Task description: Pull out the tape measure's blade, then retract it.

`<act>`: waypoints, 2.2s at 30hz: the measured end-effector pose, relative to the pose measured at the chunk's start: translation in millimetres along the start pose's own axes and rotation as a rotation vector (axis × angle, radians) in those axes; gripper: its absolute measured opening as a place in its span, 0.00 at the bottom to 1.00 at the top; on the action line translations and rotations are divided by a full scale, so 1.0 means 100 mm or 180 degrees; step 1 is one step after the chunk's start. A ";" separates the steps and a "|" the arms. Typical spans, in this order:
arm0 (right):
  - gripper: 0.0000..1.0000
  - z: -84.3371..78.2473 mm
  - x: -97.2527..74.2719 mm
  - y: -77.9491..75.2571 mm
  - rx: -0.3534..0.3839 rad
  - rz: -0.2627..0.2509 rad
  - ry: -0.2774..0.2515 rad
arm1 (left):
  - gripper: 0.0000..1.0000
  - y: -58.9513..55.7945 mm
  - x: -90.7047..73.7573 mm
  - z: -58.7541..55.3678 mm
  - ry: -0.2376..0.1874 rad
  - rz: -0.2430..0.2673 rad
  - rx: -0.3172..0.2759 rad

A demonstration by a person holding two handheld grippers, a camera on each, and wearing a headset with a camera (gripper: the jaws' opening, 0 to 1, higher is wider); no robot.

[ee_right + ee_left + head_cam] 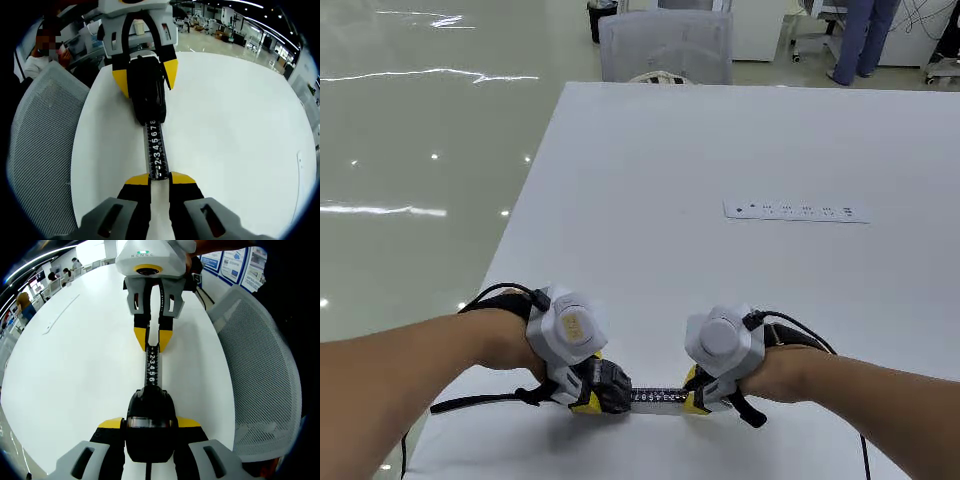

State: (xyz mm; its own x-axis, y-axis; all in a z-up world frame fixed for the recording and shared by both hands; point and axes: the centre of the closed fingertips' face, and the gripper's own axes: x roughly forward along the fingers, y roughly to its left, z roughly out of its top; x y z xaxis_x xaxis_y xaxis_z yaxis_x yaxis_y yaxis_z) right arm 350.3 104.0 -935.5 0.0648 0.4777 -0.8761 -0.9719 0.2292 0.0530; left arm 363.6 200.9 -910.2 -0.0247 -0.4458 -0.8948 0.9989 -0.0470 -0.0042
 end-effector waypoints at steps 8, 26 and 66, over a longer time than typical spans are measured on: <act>0.11 -0.03 -0.02 -0.01 0.0008 -0.0007 0.0009 | 0.34 0.00 0.00 0.00 0.0003 0.0006 -0.0002; 0.11 -0.12 -0.07 -0.02 0.0048 -0.0034 0.0058 | 0.34 0.00 0.00 0.00 0.0011 0.0010 -0.0005; 0.11 -0.39 -0.18 -0.06 0.0103 -0.0102 0.0141 | 0.34 -0.01 0.02 0.02 0.0049 0.0016 0.0009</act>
State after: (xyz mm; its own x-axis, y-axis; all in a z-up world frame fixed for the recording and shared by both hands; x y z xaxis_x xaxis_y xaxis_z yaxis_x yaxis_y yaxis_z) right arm 346.3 61.0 -938.8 0.0849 0.4318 -0.8980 -0.9616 0.2714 0.0396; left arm 362.3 198.4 -911.7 -0.0192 -0.4322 -0.9016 0.9989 -0.0474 0.0015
